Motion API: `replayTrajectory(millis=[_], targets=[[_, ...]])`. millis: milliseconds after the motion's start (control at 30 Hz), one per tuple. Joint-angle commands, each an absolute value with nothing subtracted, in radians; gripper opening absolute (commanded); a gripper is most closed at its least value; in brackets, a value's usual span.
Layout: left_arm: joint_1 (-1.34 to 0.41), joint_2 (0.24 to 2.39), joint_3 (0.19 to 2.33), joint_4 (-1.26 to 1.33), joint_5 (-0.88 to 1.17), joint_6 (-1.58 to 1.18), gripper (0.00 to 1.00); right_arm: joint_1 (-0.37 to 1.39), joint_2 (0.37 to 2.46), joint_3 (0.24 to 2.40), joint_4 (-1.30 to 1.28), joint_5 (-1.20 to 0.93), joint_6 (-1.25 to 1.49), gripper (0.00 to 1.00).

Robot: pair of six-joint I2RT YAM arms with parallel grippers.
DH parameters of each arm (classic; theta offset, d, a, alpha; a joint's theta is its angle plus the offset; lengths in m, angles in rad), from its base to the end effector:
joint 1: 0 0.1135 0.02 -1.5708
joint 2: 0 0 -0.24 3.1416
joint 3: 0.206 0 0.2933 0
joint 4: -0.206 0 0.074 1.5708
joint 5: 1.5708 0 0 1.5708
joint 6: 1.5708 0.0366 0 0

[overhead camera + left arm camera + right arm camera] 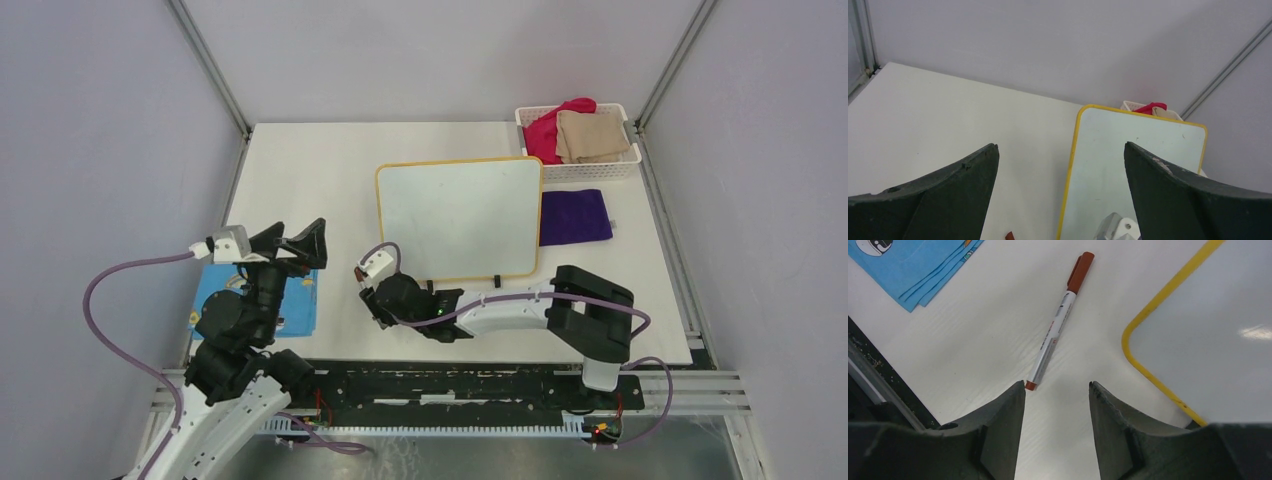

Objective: Write a sentence on the whiteboard
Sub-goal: Move the whiteboard marker to the center of the board.

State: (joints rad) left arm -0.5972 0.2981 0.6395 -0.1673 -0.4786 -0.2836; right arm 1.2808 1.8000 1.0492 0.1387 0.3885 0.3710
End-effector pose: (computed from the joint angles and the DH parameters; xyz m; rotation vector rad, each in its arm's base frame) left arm 0.1301 -0.0681 0.3551 -0.1795 1.4166 -0.3937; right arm 0.1316 0.3924 0.1332 -0.7539 2.0464 0.5397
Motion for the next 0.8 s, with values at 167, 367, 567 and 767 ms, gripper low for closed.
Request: replayTrajectory(millis=[167, 367, 567, 767], targets=[[-0.598, 0.292, 0.644, -0.120, -0.502, -0.240, 1.00, 1.284, 1.933, 1.228, 0.084, 0.330, 0.394, 0.53], [-0.599, 0.285, 0.639, -0.118, -0.496, -0.238, 1.00, 1.284, 2.015, 1.309, 0.016, 0.341, 0.409, 0.52], [-0.598, 0.291, 0.641, -0.122, -0.492, -0.238, 1.00, 1.277, 2.074, 1.363, -0.057, 0.376, 0.407, 0.48], [-0.598, 0.291, 0.643, -0.125, -0.492, -0.234, 1.00, 1.266, 2.096, 1.365, -0.066, 0.370, 0.404, 0.43]])
